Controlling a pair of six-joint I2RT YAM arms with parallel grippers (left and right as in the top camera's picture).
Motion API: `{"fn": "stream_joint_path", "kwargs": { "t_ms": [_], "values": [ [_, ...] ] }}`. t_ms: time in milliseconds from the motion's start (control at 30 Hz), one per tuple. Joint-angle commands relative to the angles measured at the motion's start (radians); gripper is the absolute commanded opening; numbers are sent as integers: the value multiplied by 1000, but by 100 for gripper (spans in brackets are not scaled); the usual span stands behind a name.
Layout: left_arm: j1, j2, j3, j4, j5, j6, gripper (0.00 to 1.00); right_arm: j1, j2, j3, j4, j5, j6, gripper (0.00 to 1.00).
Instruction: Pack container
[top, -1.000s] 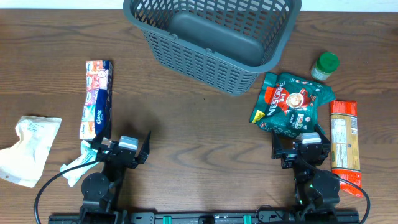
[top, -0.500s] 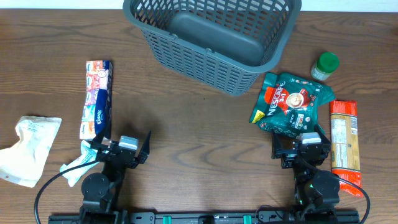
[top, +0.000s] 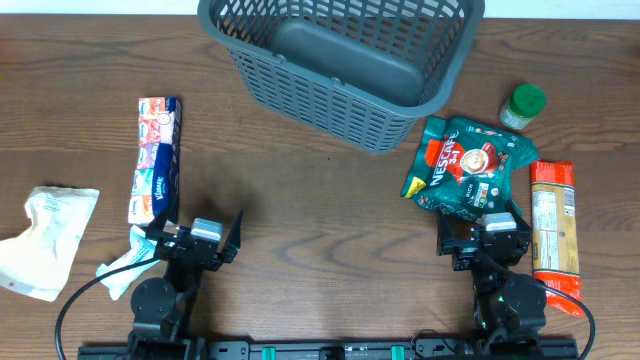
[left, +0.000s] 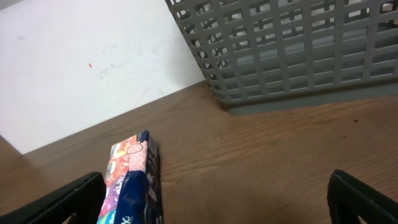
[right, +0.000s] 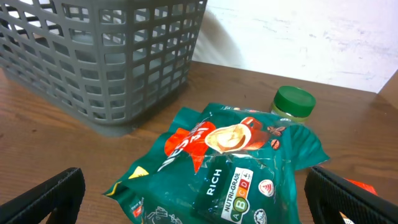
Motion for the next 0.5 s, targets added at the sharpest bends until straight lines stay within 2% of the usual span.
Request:
{"fn": "stream_joint_path", "kwargs": {
  "t_ms": [0, 400, 467],
  "values": [
    [-3, 2, -14, -40, 14, -13, 99, 11, -6, -2, -2, -4, -11, 99],
    [-3, 2, -14, -35, 48, -14, 99, 11, -6, -2, 2, -9, -11, 99],
    [-3, 2, -13, -35, 74, -71, 99, 11, -6, -2, -2, -10, -11, 99]
  ]
}}
